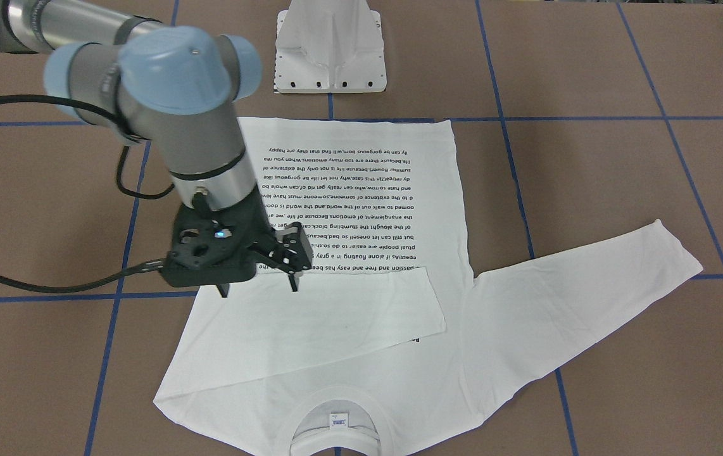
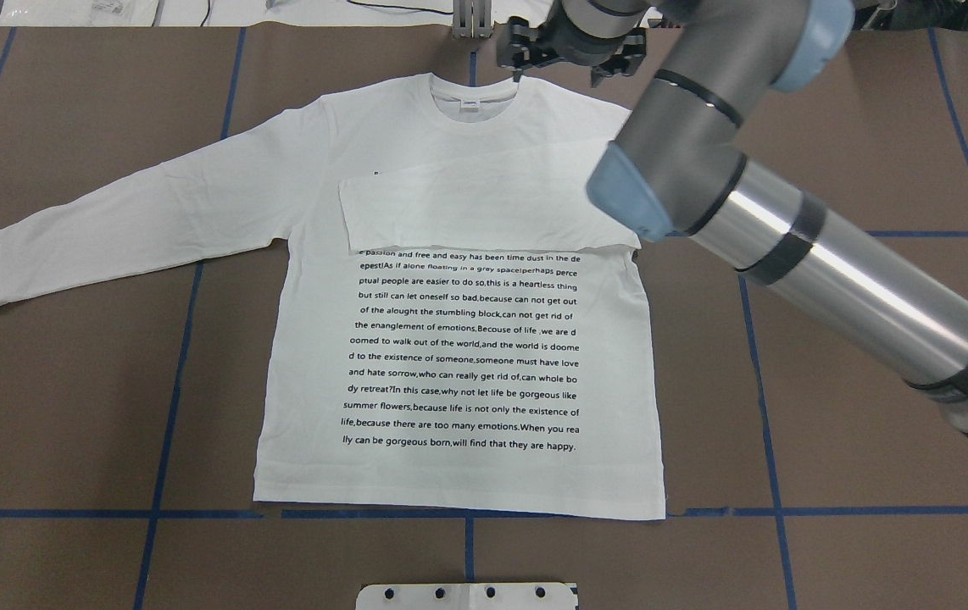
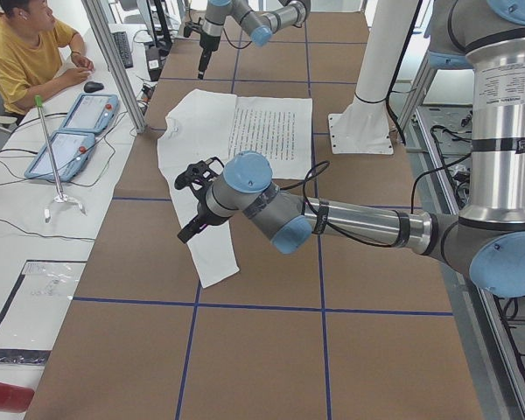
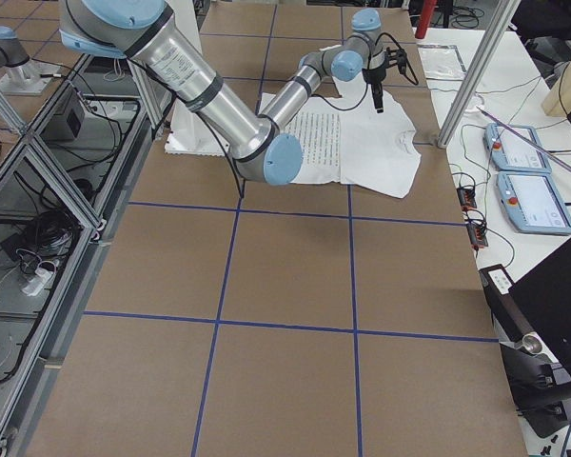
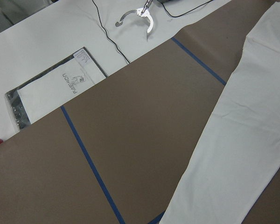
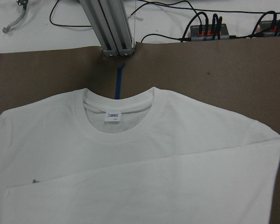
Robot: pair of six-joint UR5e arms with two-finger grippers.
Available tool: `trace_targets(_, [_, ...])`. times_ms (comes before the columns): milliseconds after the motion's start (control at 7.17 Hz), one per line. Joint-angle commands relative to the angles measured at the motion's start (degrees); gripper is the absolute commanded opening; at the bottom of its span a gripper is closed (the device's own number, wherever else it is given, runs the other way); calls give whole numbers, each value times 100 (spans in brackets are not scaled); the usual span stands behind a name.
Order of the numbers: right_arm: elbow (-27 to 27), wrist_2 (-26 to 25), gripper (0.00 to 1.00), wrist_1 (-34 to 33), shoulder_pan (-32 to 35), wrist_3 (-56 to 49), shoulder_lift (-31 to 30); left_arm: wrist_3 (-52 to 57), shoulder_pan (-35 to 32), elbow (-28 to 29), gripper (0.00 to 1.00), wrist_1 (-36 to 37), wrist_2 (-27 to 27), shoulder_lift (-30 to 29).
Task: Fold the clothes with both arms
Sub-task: 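Release the sleeve and withdraw the right gripper away from the shirt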
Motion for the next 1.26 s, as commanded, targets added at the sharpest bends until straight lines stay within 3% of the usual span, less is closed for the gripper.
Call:
trace_targets(0, [1437, 1066, 100, 43, 870, -1592, -1848, -695, 794, 225, 100, -382, 231, 110])
trace_targets(279, [1968, 1430, 100, 87, 1389, -2788, -3169, -1266, 1381, 1127, 100, -1749, 793, 119])
trace_targets(418, [2083, 1492, 100, 235, 1592, -3168, -3627, -1426, 1812, 1759, 100, -2644, 1257, 101])
trace_targets(558, [2092, 1597, 100, 550, 1716, -3198, -3945, -1924, 2155, 1974, 100, -3123, 1314, 110])
trace_targets(837, [2093, 1598, 100, 808, 1770, -3173, -4185, -1990, 2806, 2317, 100, -3416, 1768, 110])
trace_targets(1116, [2093, 1598, 100, 817, 1778, -3146, -4220, -1973, 3002, 2468, 98, -3540, 1859, 101])
